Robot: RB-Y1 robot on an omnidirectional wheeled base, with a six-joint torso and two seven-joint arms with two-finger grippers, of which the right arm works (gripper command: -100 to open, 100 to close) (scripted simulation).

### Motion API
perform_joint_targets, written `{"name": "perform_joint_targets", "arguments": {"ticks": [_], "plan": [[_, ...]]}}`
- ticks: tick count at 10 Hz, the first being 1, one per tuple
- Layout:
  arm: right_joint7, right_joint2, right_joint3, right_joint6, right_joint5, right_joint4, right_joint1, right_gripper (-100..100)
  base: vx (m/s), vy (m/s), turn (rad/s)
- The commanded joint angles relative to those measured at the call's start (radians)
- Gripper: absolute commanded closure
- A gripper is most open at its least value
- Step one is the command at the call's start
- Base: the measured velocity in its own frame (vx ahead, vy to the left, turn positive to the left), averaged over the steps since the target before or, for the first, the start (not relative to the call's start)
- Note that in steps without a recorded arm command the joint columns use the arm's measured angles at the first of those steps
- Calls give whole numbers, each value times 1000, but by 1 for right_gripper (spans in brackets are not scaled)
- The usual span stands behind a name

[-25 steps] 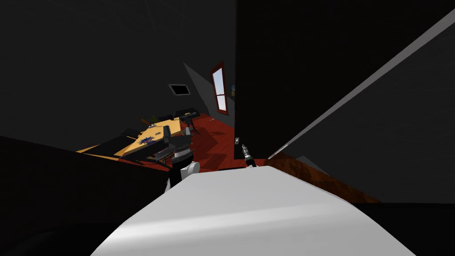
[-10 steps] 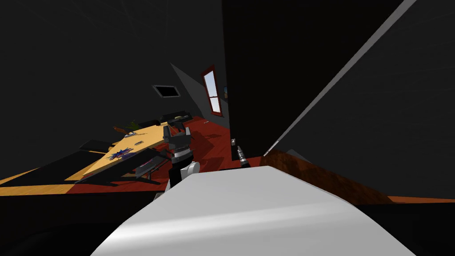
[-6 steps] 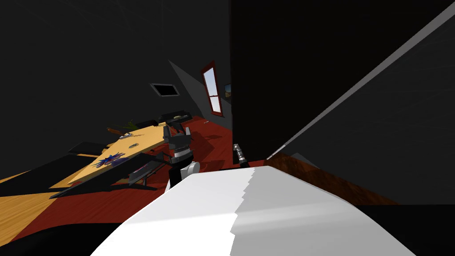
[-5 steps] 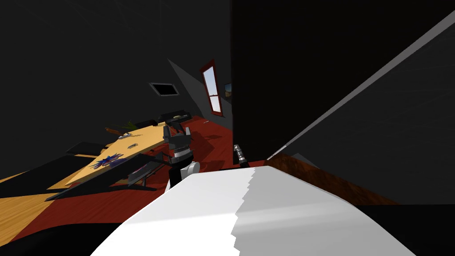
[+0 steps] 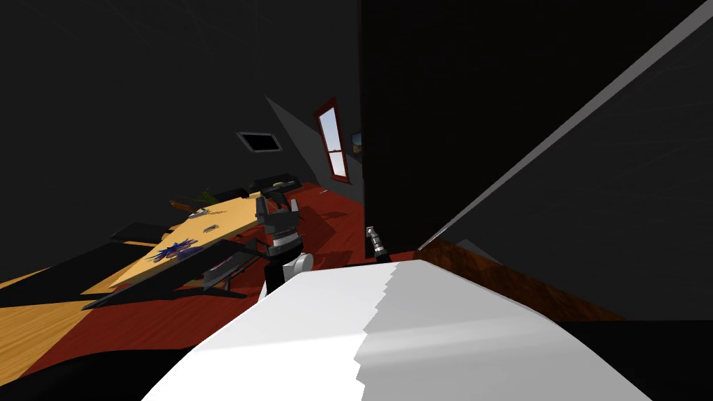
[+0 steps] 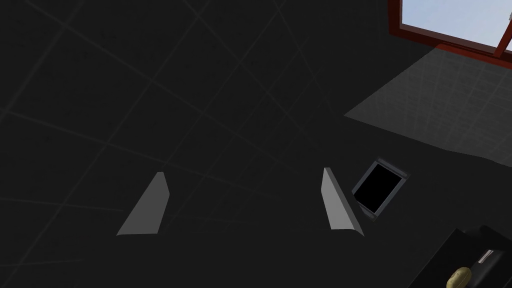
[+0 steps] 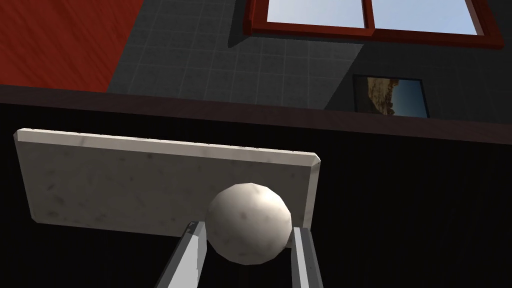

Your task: Push the door open

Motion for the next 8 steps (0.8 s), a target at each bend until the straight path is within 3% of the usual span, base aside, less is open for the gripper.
{"name": "perform_joint_targets", "arguments": {"ticks": [1, 2, 4, 8], "plan": [[0, 0, 0, -1, 0, -1, -1, 100, 0, 0, 0], [3, -19, -19, -1, -10, 0, -2, 100, 113, 67, -70], [6, -30, -39, -3, -21, 0, -4, 100, 166, 101, -84], [13, -30, -89, -6, -49, -1, -9, 100, 191, 121, -88]]}}
